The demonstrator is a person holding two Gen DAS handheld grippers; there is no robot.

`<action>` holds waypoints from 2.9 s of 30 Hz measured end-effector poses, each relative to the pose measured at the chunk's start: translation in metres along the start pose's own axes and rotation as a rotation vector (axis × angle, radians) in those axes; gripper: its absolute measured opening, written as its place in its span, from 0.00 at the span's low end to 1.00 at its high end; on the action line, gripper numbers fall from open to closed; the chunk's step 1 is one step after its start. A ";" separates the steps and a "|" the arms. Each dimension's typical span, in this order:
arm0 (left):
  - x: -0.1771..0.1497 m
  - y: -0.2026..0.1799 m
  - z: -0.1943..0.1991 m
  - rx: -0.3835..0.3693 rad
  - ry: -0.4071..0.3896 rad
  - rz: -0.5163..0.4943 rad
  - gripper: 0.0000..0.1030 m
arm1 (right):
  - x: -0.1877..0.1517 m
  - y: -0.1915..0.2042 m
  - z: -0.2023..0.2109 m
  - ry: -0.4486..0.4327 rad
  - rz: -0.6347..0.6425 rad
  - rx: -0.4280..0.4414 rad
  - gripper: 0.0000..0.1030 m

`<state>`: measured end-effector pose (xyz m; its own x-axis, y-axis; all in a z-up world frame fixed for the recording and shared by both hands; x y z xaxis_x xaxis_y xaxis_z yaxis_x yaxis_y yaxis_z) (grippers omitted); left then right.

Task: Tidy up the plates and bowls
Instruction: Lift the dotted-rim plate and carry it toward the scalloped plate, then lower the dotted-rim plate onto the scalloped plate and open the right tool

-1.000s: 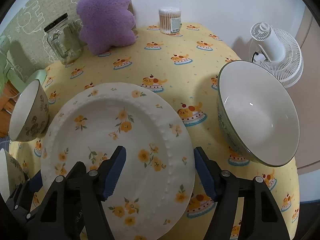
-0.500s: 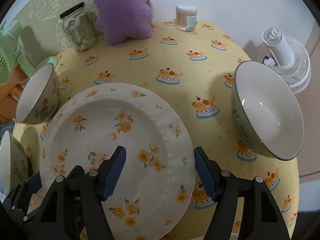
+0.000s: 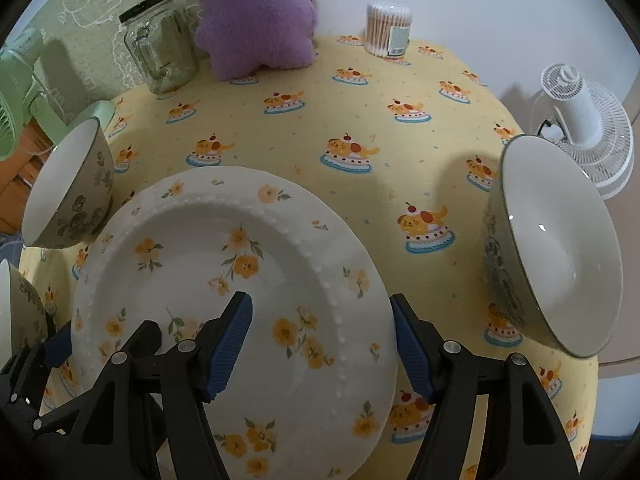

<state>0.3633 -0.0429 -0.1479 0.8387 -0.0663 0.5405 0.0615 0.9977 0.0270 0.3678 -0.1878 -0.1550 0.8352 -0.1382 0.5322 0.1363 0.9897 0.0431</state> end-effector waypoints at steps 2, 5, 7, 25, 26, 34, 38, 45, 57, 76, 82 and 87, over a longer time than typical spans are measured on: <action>0.000 0.000 0.000 -0.002 -0.002 -0.005 0.72 | 0.001 0.001 -0.003 0.015 0.011 0.002 0.70; 0.001 0.000 0.001 -0.004 -0.001 -0.011 0.71 | 0.001 0.001 -0.003 0.023 0.019 0.005 0.69; 0.002 0.001 0.003 -0.006 -0.001 -0.013 0.69 | 0.001 0.001 -0.003 0.024 0.016 0.008 0.69; -0.006 0.005 0.071 -0.027 -0.070 -0.027 0.68 | -0.005 -0.001 0.057 -0.032 -0.005 0.029 0.69; -0.008 0.005 0.075 -0.031 -0.072 -0.027 0.68 | -0.006 -0.001 0.062 -0.035 -0.006 0.027 0.69; -0.028 0.001 0.111 -0.051 -0.090 -0.049 0.68 | -0.030 -0.005 0.104 -0.053 -0.026 0.007 0.69; -0.040 0.000 0.128 -0.076 -0.093 -0.056 0.68 | -0.045 -0.007 0.125 -0.063 -0.041 -0.015 0.69; -0.067 -0.003 0.156 -0.111 -0.119 -0.085 0.68 | -0.077 -0.014 0.162 -0.096 -0.076 -0.051 0.69; -0.109 -0.021 0.180 -0.121 -0.100 -0.078 0.68 | -0.123 -0.034 0.193 -0.107 -0.096 -0.062 0.69; -0.143 -0.095 0.151 -0.092 0.008 0.026 0.68 | -0.134 -0.108 0.161 -0.005 0.014 -0.020 0.69; -0.153 -0.103 0.137 -0.086 0.036 0.088 0.68 | -0.136 -0.118 0.145 0.024 0.059 -0.001 0.69; -0.157 -0.107 0.129 -0.072 0.048 0.106 0.68 | -0.137 -0.123 0.134 0.044 0.085 0.011 0.67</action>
<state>0.1550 -0.1379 -0.1268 0.8676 0.0377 0.4959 0.0080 0.9959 -0.0897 0.1654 -0.2858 -0.1196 0.8663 -0.0547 0.4966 0.0579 0.9983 0.0091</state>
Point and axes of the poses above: each gripper's, at about its wrist camera, not at the fingertips, and z roughly against the way its jaws point, y to its left, x to its top, the point moved 2 cm from there along -z, roughly the way its jaws point, and after that the axes turned 8 degrees about -y, right-handed, at the moved point
